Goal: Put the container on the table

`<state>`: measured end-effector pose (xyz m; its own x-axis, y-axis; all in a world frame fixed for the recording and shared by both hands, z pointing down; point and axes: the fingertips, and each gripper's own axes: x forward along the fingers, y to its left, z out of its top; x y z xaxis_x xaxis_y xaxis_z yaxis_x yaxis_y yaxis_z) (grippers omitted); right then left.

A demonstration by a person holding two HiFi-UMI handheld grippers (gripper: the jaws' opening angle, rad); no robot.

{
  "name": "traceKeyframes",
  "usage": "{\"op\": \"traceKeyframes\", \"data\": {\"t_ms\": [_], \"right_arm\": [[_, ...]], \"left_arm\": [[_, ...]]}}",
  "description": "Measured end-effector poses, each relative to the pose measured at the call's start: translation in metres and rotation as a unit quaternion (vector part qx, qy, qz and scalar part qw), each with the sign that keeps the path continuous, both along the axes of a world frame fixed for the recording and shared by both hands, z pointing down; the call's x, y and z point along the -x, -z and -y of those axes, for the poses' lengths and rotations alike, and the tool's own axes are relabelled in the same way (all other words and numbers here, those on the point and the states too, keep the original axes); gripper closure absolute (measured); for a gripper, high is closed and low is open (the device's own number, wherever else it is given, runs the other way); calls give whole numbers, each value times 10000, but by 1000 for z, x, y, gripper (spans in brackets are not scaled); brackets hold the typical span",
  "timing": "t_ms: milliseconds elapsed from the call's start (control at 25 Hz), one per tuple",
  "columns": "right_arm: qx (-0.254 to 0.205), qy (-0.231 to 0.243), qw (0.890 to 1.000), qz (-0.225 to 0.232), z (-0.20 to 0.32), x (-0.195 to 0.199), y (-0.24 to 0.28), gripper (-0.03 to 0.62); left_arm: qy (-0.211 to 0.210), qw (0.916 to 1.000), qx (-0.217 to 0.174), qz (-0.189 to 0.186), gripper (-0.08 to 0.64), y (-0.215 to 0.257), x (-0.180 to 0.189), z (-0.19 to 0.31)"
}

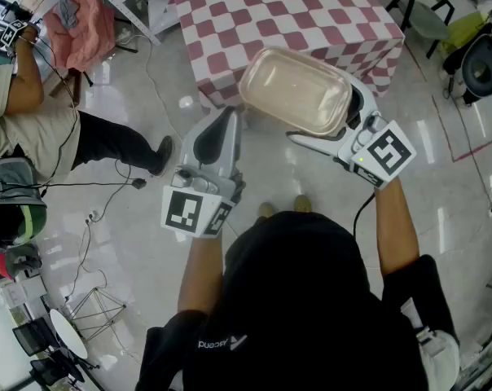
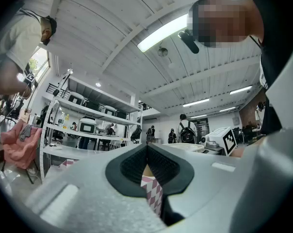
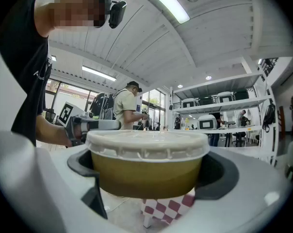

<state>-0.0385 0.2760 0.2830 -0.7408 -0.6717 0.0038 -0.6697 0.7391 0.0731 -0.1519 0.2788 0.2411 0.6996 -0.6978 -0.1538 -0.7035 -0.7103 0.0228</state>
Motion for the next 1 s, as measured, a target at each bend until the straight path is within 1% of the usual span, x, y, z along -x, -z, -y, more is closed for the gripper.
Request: {"op": "traceKeyframes", "data": {"t_ms": [280,440,600,800,1000], "right_arm": [[106,45,9996,268,8,-20,-1,12],[134,118,9996,196,17,-37,-5,11],[68,289,9995,102,28,-55,-7,11],[63,400,9992,52,59,-74,-9,12],[93,425,9990,49,103,-79,-16,11]], "left_arm": [[68,10000,42,26,551,-4,-16,11],[208,9997,80,36,551,-7,-28,24],[342,9994,50,91,551,-9,-45,37],[493,9986,32,165,551,-9,-57,59],[556,9982,-61,228,551,-10,-58,100]]}}
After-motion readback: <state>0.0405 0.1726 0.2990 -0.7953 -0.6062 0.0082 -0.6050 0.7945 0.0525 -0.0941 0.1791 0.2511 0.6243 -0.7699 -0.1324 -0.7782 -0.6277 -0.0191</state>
